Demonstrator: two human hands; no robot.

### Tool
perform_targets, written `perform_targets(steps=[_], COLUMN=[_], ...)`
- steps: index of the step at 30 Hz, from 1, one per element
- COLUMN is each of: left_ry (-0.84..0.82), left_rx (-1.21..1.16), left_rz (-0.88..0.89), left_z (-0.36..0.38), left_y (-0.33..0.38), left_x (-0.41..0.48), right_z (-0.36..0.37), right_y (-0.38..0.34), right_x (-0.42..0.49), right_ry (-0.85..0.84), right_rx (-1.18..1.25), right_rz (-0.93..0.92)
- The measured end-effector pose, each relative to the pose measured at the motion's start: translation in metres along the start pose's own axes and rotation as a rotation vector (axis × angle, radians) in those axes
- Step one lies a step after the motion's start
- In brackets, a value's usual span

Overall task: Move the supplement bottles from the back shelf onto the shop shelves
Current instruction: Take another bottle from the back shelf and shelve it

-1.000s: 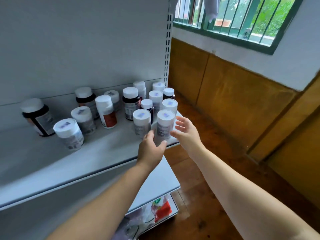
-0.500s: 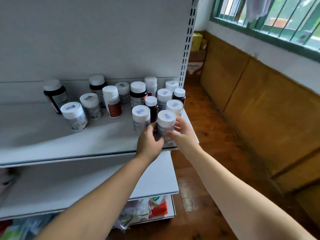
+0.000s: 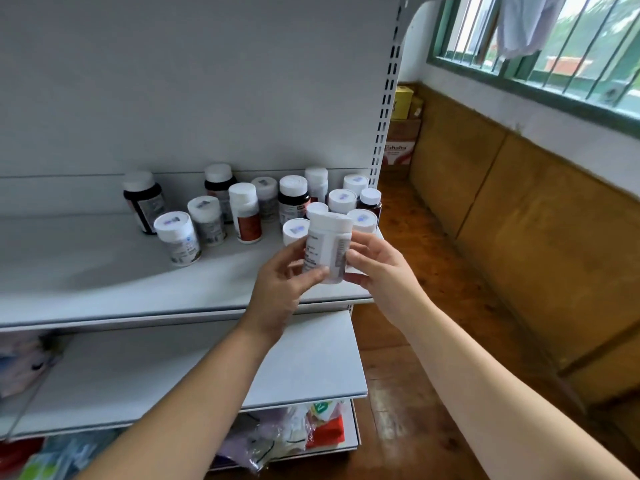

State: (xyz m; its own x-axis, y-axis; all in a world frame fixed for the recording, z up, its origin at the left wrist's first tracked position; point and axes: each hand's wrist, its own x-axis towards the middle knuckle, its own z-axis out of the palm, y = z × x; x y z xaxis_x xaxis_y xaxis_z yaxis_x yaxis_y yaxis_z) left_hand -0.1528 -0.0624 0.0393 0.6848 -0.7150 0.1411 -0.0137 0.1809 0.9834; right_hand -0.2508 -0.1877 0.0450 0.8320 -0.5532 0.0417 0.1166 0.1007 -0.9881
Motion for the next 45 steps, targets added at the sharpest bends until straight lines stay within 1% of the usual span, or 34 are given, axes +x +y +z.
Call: perform_targets(steps=[2, 3, 6, 8, 11, 14, 18, 20, 24, 26, 27, 30, 33, 36, 39, 41, 43, 45], left_ry=[-0.054, -0.055, 0.029, 0.079, 0.059, 0.065, 0.055, 0.049, 0.021, 0.016, 0.006, 0.015, 0.050, -0.024, -0.137, -0.170, -0.157, -0.109], left_rx=[-0.077, -0.099, -0.139, -0.121, -0.033, -0.007, -0.113, -0.127, -0.087, -0.030, -0.043, -0.160, -0.222, -0.294, -0.389, -0.427, -0.428, -0.413], left_rz=[-0.053, -0.066, -0.050, -0.029, 0.032, 0.045, 0.026, 0.032, 0.074, 0.122, 0.124, 0.080, 0.046, -0.050, -0.149, -0.190, -0.218, -0.224], left_z=[-0.003, -0.003, -0.003, -0.004, -0.005, -0.010, -0.012, -0.007, -0.006, -0.011, -0.013, -0.018, -0.020, -0.023, -0.031, -0.036, -0.041, -0.046], left_y=[0.002, 0.002, 0.004, 0.009, 0.015, 0.017, 0.020, 0.021, 0.025, 0.026, 0.025, 0.024, 0.024, 0.021, 0.020, 0.019, 0.016, 0.015], left_x=[-0.004, -0.006, -0.010, -0.013, -0.017, -0.017, -0.015, -0.015, -0.011, -0.007, -0.005, 0.000, 0.005, 0.008, 0.008, 0.008, 0.008, 0.008], right_z=[0.007, 0.010, 0.019, 0.025, 0.036, 0.039, 0.037, 0.039, 0.044, 0.047, 0.048, 0.046, 0.042, 0.044, 0.048, 0.053, 0.057, 0.060], right_y=[-0.003, -0.005, -0.011, -0.012, -0.009, -0.011, -0.015, -0.015, -0.015, -0.012, -0.011, -0.013, -0.016, -0.019, -0.020, -0.017, -0.015, -0.013], right_x=[-0.003, -0.004, -0.007, -0.008, -0.009, -0.009, -0.009, -0.008, -0.007, -0.007, -0.006, -0.004, 0.002, 0.005, 0.008, 0.010, 0.013, 0.016], right_ry=[-0.043, -0.055, -0.024, 0.032, 0.069, 0.052, -0.037, -0.036, 0.037, 0.052, 0.049, 0.032, 0.000, -0.009, 0.039, 0.059, 0.063, 0.033], right_rx=[0.044, 0.062, 0.058, 0.028, 0.014, 0.103, 0.193, 0.214, 0.120, 0.082, 0.085, 0.157, 0.140, 0.140, 0.083, 0.050, 0.022, 0.038], right_rz=[-0.003, -0.007, -0.061, -0.106, -0.152, -0.129, -0.059, -0.061, -0.147, -0.175, -0.175, -0.129, -0.084, -0.068, -0.075, -0.081, -0.076, -0.067])
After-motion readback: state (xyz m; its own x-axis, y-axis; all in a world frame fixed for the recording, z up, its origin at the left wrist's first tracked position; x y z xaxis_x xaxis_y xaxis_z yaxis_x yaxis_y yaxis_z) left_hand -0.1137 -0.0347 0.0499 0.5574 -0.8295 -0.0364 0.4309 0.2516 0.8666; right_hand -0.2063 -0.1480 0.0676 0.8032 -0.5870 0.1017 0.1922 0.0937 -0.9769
